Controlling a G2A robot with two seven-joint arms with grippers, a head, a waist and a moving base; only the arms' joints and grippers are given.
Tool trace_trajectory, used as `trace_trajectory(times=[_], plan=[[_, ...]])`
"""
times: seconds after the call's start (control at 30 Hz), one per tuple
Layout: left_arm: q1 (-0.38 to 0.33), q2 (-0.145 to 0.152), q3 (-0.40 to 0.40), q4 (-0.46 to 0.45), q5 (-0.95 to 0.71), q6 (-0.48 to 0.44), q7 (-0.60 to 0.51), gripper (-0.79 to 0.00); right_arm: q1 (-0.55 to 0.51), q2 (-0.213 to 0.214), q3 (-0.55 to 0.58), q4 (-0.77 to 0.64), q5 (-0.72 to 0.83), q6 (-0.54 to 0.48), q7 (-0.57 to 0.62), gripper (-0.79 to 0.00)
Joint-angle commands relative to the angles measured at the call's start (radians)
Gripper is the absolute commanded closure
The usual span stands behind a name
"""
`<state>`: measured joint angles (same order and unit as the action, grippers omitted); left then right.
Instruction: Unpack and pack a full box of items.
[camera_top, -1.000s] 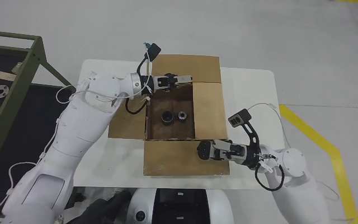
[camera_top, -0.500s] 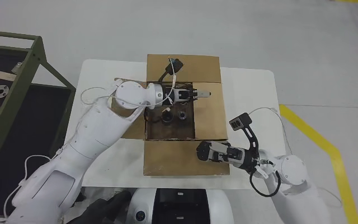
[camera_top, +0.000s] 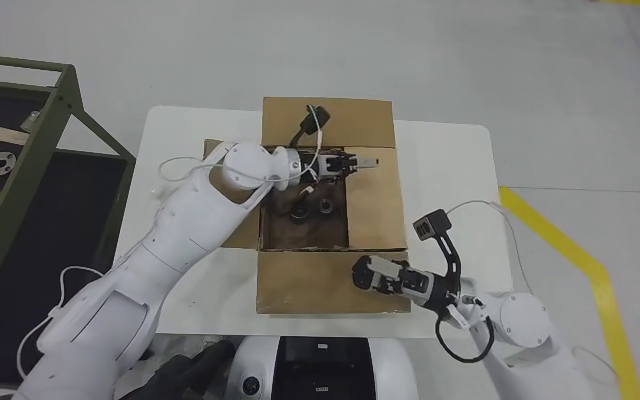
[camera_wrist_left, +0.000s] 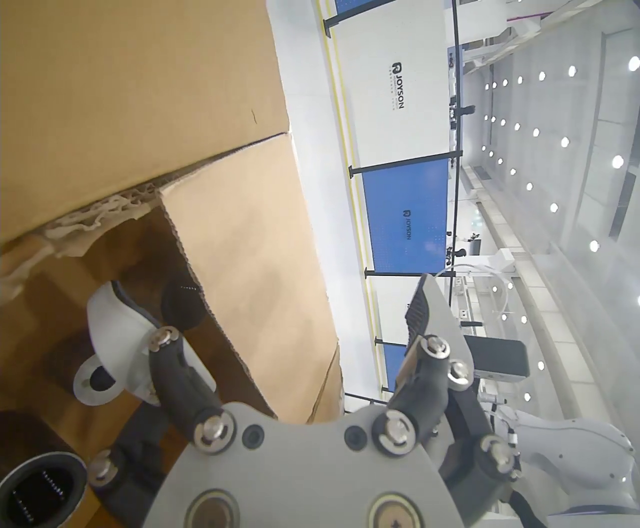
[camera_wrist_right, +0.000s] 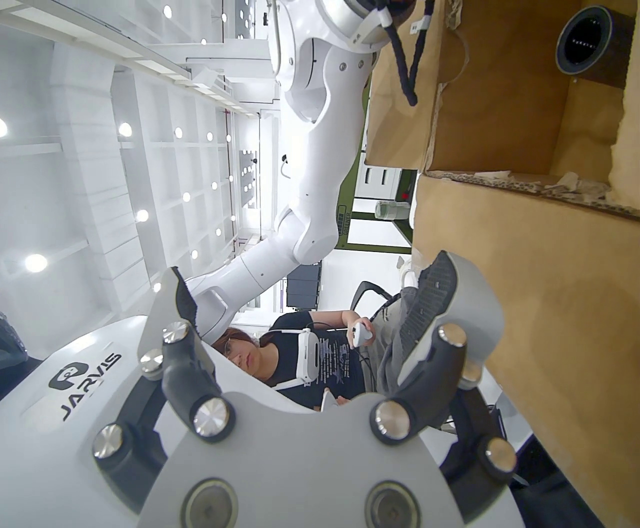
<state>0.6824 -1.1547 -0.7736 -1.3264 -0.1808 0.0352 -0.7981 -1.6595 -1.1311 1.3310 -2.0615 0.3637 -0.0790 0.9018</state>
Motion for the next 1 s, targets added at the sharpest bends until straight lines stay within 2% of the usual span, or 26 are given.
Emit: trace_trajectory(times=[0.0, 0.2, 0.37, 0.73, 0.97], plan=[[-0.013, -0.009, 0.009, 0.022, -0.011, -0.007, 0.003, -0.785, 0.004, 0.000, -0.008, 0.001, -0.006, 0.005, -0.005, -0.785], [-0.043, -0.033, 0.021, 0.068, -0.057, -0.040, -0.008, -0.785, 0.020, 0.001, -0.036, 0.007, -0.031, 0.023, -0.023, -0.785], [-0.046, -0.041, 0.005, 0.070, -0.098, -0.077, -0.031, -0.785, 0.041, 0.001, -0.060, 0.018, -0.045, 0.040, -0.039, -0.785], [-0.022, -0.036, -0.069, -0.012, -0.155, -0.127, -0.071, -0.785, 0.069, 0.002, -0.093, 0.043, -0.076, 0.091, -0.101, -0.785], [-0.027, -0.044, -0.072, -0.040, -0.168, -0.121, -0.090, -0.785, 0.066, 0.000, -0.094, 0.047, -0.097, 0.085, -0.196, -0.785]])
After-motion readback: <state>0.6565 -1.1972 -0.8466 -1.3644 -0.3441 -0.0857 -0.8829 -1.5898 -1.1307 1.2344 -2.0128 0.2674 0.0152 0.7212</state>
